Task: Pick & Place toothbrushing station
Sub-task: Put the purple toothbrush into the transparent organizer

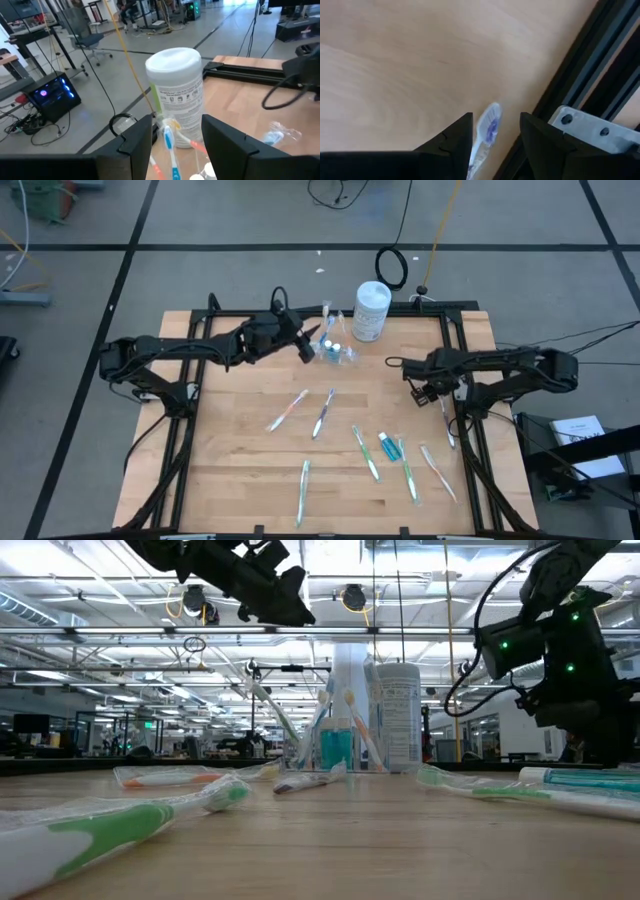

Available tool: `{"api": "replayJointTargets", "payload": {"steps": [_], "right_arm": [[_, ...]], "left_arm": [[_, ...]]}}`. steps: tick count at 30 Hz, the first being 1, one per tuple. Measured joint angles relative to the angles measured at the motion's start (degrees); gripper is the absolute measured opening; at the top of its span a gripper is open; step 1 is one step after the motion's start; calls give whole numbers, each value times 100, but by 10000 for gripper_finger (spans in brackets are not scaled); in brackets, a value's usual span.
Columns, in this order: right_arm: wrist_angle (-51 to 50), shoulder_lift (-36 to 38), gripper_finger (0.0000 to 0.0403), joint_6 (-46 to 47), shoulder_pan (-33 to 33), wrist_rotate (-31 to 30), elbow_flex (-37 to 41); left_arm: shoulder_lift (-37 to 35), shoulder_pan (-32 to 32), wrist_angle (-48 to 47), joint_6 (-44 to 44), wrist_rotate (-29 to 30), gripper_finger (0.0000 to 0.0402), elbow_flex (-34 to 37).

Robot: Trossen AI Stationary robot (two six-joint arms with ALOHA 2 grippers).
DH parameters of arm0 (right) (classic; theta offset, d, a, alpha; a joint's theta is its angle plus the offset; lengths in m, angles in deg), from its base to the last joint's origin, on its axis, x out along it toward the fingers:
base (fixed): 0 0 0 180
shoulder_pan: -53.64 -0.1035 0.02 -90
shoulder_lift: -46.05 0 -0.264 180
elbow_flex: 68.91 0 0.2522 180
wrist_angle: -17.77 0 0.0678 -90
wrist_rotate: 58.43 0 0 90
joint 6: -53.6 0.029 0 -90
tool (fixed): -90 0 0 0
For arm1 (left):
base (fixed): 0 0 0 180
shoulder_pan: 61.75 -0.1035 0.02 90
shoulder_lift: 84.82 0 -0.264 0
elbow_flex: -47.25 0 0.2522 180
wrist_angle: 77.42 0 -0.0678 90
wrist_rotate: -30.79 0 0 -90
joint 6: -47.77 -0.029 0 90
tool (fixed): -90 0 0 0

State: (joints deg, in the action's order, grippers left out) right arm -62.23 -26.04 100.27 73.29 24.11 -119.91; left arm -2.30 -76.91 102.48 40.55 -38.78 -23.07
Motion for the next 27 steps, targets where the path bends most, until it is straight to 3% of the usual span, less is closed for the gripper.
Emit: {"api": "replayJointTargets", "payload": {"steps": [12,20,27], "right_arm": [[-6,-594,149,-89,183,327,0],[372,-692,100,-272,168,769,0],[1137,-689,55,-626,165,779,2]], "left_arm": [[0,93,-172,-2,0,177,0],[0,105,-362,-2,0,177,0],[0,105,-371,-3,0,177,0]]}}
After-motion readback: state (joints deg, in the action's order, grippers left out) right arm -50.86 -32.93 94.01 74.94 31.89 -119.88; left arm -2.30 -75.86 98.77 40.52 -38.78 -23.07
